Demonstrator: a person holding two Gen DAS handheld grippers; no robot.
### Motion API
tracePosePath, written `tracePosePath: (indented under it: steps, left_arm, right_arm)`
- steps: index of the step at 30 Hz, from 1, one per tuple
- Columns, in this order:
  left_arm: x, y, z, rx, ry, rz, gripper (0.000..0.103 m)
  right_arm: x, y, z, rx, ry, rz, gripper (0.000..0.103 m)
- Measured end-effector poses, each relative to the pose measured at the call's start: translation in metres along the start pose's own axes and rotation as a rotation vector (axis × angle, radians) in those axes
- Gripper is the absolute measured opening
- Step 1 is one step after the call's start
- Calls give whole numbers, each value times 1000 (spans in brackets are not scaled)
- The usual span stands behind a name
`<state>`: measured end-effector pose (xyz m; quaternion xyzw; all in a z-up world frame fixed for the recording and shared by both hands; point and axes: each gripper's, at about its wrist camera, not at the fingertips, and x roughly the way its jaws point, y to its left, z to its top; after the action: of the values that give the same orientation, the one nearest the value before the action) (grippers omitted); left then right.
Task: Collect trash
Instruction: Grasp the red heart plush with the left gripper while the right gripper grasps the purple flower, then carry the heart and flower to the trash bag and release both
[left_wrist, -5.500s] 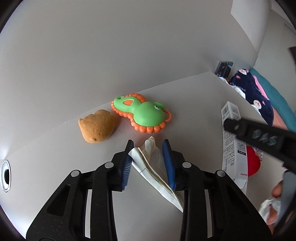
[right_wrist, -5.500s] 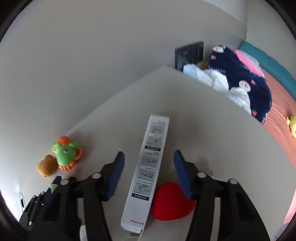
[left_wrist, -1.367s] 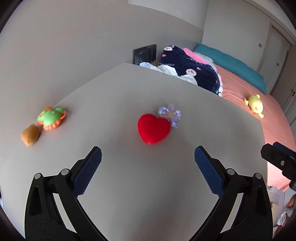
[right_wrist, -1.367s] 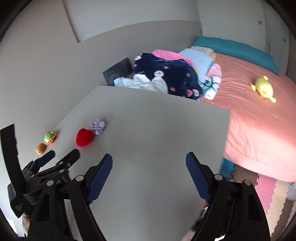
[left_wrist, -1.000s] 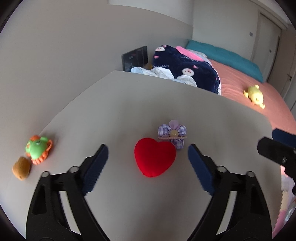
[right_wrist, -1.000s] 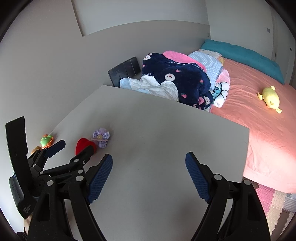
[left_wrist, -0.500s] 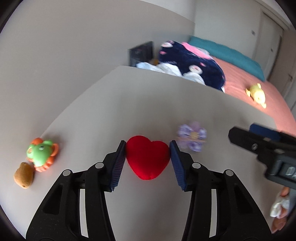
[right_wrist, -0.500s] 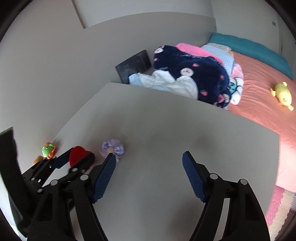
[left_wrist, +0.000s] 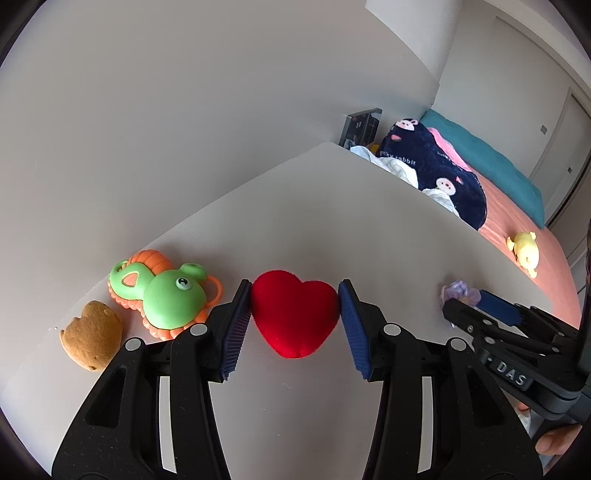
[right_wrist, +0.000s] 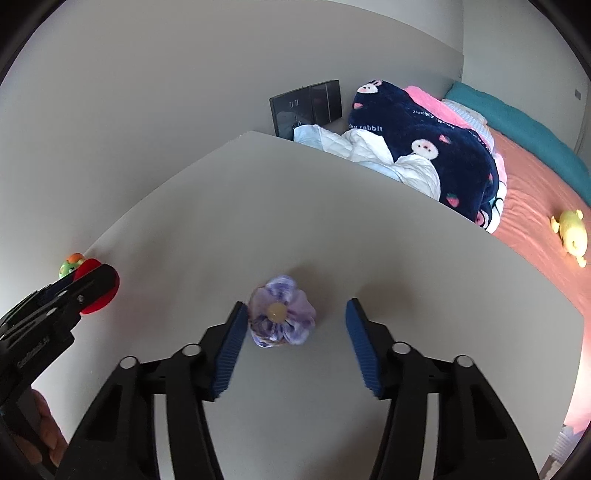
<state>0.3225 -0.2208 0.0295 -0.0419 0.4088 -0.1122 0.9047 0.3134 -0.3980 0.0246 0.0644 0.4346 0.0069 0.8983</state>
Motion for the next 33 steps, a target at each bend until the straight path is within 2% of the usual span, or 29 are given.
tracePosePath:
  steps: [2,3,4,13,21,28,33]
  left_arm:
    - [0,0,-1,3,4,1,47]
    - [0,-1,-2,4,7,0,47]
    - [1,-1,-2,5,9,0,47]
    - [1,-11,-4,31,13,-5,47]
    - [-10,-33,-6,76,-1,-20,47]
    - [-32,-76,-38,116,31,-104,47]
    - [-54,-130,-70,201,55,-166,47]
  right_arm:
    - [0,2,1,-20,6,-11,27]
    - [-1,1,0,-23,7,-8,26]
    - [-4,1,0,-22,1,-4,20]
    - [-42,-20,0,-23,-44,-17,19]
    - [-100,-64,-21,26,-76,-25,20]
    - [-147,-112,-59,92,-90,-49,20]
    - [-185,-148,-92,162,-118,-54,20]
